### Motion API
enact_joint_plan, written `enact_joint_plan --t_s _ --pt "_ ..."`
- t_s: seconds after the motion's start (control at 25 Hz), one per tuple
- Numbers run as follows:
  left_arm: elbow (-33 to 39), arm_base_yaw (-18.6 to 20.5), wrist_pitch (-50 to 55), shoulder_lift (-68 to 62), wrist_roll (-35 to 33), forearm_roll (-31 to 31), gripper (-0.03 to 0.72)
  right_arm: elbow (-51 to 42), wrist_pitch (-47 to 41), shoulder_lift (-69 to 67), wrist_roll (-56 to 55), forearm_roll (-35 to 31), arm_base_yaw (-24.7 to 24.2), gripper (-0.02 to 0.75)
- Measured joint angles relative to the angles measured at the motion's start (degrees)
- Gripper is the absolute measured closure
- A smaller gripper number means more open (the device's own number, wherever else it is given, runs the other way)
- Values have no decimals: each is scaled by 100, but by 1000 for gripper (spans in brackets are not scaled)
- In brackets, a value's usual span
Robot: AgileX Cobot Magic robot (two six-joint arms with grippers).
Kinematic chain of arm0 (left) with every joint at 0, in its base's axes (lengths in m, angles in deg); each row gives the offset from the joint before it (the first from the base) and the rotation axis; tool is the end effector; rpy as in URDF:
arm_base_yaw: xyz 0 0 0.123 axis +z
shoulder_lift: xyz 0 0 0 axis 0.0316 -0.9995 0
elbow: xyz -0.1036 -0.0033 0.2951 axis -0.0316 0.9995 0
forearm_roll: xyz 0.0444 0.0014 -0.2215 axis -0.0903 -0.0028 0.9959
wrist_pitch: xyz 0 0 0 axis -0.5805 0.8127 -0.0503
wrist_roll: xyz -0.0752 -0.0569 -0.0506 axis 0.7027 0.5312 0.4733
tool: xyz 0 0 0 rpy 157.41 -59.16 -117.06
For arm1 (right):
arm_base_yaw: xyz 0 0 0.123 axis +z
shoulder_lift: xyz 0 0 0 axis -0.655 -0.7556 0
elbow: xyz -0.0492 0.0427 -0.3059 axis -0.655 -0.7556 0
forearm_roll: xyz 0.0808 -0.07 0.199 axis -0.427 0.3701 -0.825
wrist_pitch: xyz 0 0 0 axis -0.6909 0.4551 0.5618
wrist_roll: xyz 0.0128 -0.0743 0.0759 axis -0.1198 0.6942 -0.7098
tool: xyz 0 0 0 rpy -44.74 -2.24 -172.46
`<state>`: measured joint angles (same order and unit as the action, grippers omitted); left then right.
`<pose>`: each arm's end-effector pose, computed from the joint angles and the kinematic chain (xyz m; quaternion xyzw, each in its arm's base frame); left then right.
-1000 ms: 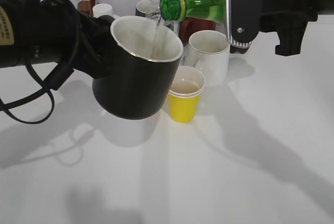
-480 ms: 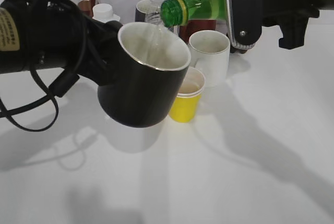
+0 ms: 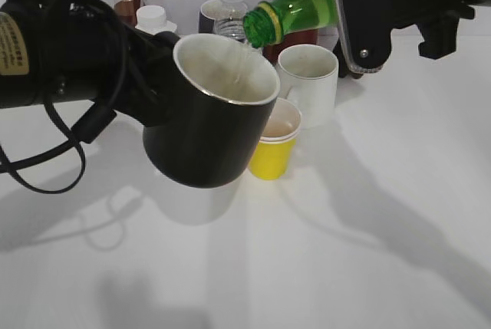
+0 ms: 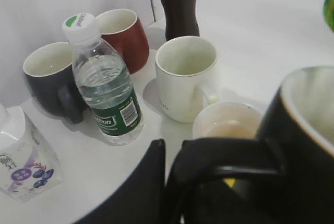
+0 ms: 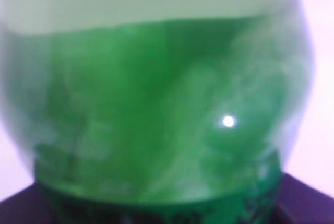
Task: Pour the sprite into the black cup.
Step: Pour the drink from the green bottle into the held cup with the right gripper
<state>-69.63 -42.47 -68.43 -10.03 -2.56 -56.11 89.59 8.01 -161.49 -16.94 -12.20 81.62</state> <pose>0.1971 -0.1716 0.3160 0.3517 0.7560 -0.1587 0.5288 0.2344 0.1588 0.3551 -0.7248 0.3952 -0.3604 0.4342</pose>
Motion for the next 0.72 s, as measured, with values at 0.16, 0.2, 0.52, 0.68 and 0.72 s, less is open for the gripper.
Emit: enact_joint_plan --t_s 0.16,0.2,0.52,0.68,0.72 --pt "0 0 18 0 0 0 628 0 25 0 0 137 0 329" --pt "0 0 18 0 0 0 628 0 31 0 0 150 0 329" --pt "0 0 24 0 0 0 628 4 86 0 8 236 0 329" --pt "0 0 56 0 0 0 628 6 97 0 -4 55 0 329" --pt "0 0 56 0 0 0 628 6 97 0 -10 -41 0 329"
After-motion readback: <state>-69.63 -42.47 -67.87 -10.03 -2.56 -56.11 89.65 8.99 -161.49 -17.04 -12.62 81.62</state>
